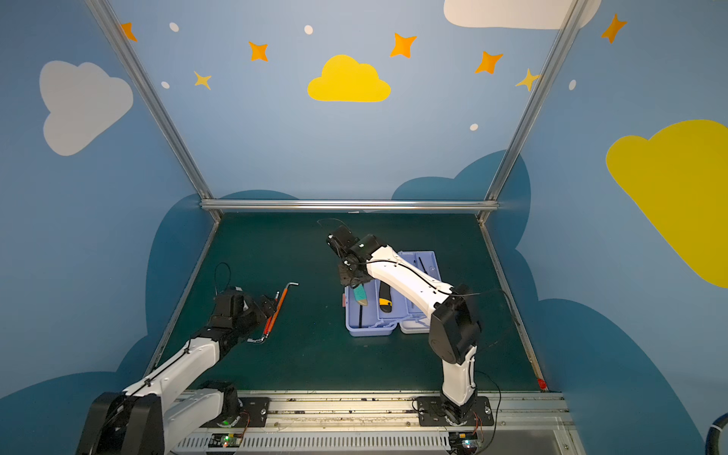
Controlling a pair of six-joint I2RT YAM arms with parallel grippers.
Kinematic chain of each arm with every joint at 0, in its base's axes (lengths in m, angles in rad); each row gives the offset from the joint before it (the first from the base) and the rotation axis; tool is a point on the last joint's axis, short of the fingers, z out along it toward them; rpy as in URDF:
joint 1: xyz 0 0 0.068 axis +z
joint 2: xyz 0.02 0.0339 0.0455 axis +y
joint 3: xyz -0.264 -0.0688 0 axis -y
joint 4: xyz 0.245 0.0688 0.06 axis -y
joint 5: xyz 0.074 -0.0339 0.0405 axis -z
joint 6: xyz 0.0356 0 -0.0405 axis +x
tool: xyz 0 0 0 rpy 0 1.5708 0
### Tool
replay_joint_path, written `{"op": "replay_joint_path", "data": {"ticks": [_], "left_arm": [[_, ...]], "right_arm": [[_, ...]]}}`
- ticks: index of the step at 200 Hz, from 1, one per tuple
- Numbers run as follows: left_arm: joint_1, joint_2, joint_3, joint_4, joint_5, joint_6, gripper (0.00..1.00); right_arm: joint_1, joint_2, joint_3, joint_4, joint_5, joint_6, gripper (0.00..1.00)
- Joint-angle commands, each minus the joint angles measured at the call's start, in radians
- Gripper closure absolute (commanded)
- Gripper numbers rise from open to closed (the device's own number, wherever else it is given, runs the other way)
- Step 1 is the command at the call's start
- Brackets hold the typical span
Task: Pack the tool kit
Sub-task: 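Carry the teal knife into the tray while the left gripper approaches the hex keys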
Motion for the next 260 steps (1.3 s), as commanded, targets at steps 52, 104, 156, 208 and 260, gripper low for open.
{"op": "replay_joint_path", "data": {"ticks": [52,104,156,208,260], "left_arm": [[-0.025,-0.014,0.021,0.03,0.032,0.049,0.0],[-0.025,-0.002,0.035,0.016,0.038,0.065,0.0],[-0.034,0.066,0.048,0.033,0.067,0.082,0.0],[-0.048,0.17,0.059,0.09,0.124,0.084,0.0],[-0.126,0.213,0.061,0.126,0.129,0.045,0.0]], "right_arm": [[-0.133,-0.104,-0.189,0.022,0.05,0.022,1.0],[-0.208,-0.093,-0.245,0.045,0.021,0.006,0.97],[-0.207,-0.075,-0.214,-0.008,0.069,-0.006,0.6],[-0.186,-0.035,-0.139,-0.095,0.076,-0.022,0.43],[-0.124,-0.103,-0.11,-0.012,-0.039,-0.078,0.41]]}}
